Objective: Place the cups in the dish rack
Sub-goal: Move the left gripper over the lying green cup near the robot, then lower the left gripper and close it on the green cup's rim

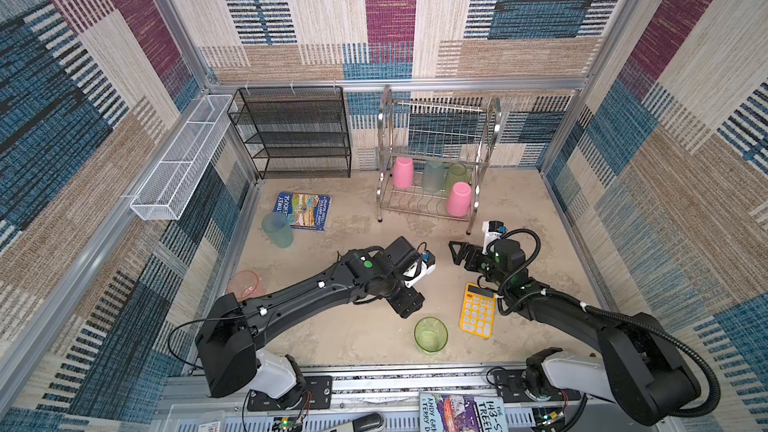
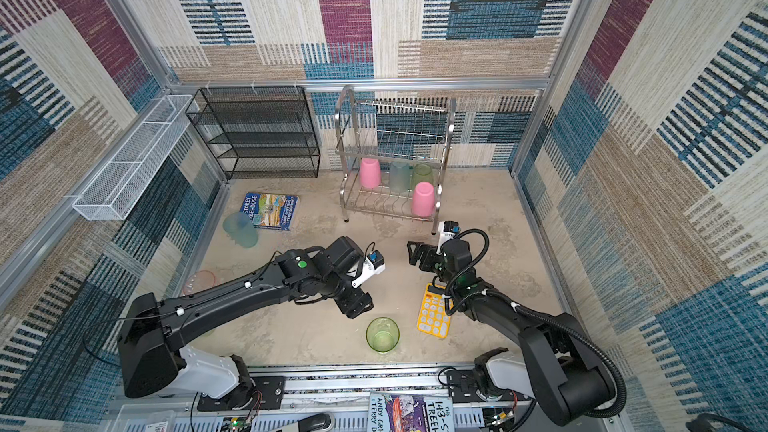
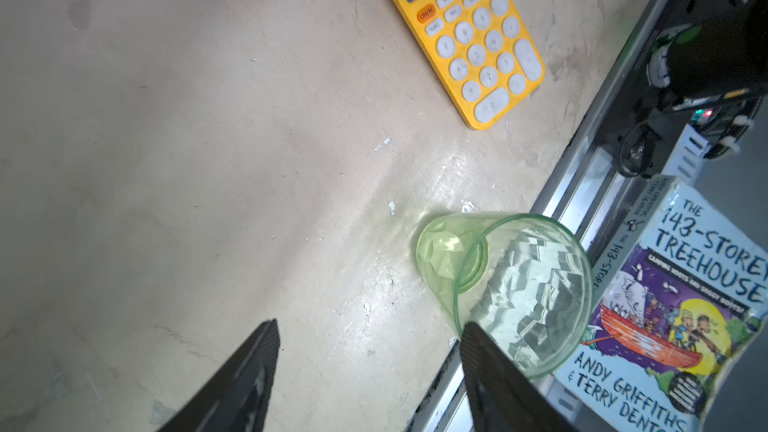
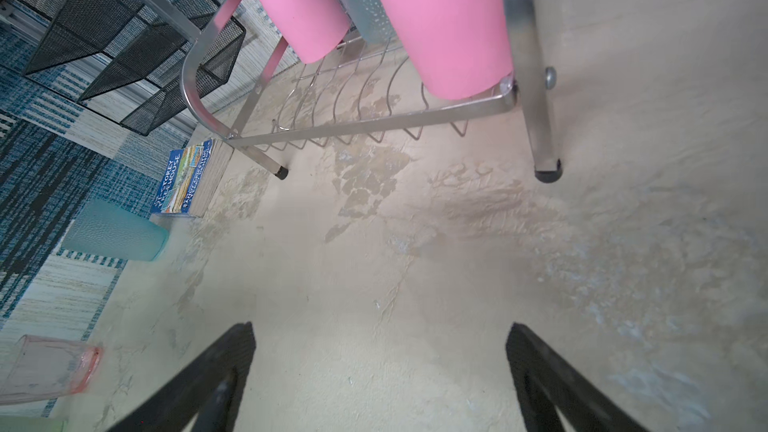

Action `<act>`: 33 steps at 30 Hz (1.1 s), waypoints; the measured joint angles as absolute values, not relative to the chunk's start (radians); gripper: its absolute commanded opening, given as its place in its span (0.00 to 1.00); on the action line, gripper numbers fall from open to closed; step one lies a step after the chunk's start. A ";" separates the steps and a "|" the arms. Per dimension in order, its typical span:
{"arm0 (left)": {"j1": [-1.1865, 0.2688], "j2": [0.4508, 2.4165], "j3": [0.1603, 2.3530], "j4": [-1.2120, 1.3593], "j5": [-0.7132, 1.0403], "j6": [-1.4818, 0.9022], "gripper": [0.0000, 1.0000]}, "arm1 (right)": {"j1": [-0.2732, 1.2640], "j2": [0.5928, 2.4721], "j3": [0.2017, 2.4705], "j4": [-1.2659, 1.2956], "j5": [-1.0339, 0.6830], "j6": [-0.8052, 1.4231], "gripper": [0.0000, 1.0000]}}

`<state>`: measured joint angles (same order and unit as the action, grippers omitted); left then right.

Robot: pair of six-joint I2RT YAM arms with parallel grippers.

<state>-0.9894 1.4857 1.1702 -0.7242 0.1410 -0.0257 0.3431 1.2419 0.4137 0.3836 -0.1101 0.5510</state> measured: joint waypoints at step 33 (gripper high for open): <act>-1.128 1.674 1.223 -0.764 0.085 -0.005 0.28 | 0.308 1.235 0.405 0.376 -0.126 0.601 0.96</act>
